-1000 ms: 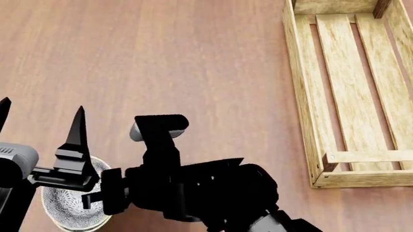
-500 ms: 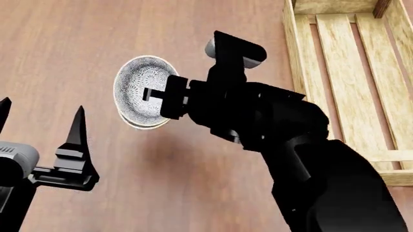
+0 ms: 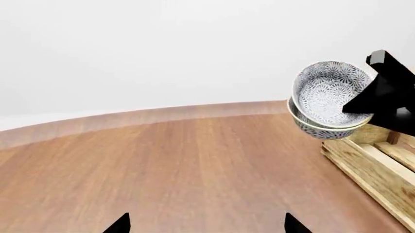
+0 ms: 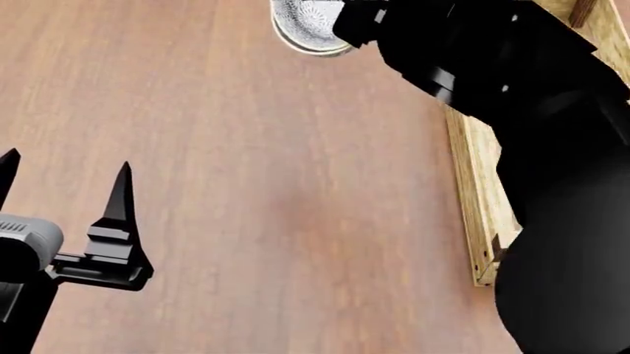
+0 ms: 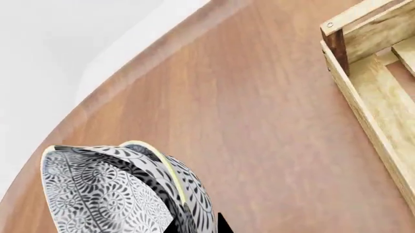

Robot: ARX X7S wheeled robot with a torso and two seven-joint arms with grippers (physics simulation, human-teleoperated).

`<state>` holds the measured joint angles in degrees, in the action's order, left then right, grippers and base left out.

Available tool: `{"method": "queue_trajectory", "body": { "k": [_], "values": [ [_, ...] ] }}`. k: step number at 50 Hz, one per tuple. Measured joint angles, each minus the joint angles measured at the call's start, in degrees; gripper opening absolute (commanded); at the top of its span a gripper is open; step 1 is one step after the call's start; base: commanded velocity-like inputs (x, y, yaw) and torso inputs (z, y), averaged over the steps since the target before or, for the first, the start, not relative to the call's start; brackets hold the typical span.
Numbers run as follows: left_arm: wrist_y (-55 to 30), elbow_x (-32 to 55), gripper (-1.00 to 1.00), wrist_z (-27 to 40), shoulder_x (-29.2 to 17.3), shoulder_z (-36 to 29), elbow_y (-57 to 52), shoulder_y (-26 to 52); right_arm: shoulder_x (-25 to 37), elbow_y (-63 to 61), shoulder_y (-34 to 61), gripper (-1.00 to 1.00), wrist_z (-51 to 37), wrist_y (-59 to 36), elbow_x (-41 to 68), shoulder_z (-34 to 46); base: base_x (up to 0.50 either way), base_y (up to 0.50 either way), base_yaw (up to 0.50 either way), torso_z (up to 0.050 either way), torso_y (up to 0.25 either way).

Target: Stack the right bowl on the left bowl and place them in the tray.

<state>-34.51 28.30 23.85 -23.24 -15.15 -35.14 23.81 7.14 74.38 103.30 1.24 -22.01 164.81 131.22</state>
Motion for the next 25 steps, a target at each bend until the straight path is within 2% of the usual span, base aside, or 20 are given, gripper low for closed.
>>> {"method": "queue_trajectory", "body": {
  "k": [11, 25],
  "values": [
    [-0.1, 0.2, 1.00, 0.2, -0.2, 0.0, -0.1, 0.2, 3.5, -0.1, 2.5, -1.00, -4.0, 1.9, 9.0, 4.8, 0.00, 0.00, 0.00, 0.000, 0.001],
    [0.1, 0.3, 1.00, 0.2, -0.3, -0.2, 0.1, 0.2, 9.0, -0.2, 1.6, -1.00, -9.8, 4.6, 12.7, 0.9, 0.00, 0.00, 0.00, 0.000, 0.001]
  ]
}}
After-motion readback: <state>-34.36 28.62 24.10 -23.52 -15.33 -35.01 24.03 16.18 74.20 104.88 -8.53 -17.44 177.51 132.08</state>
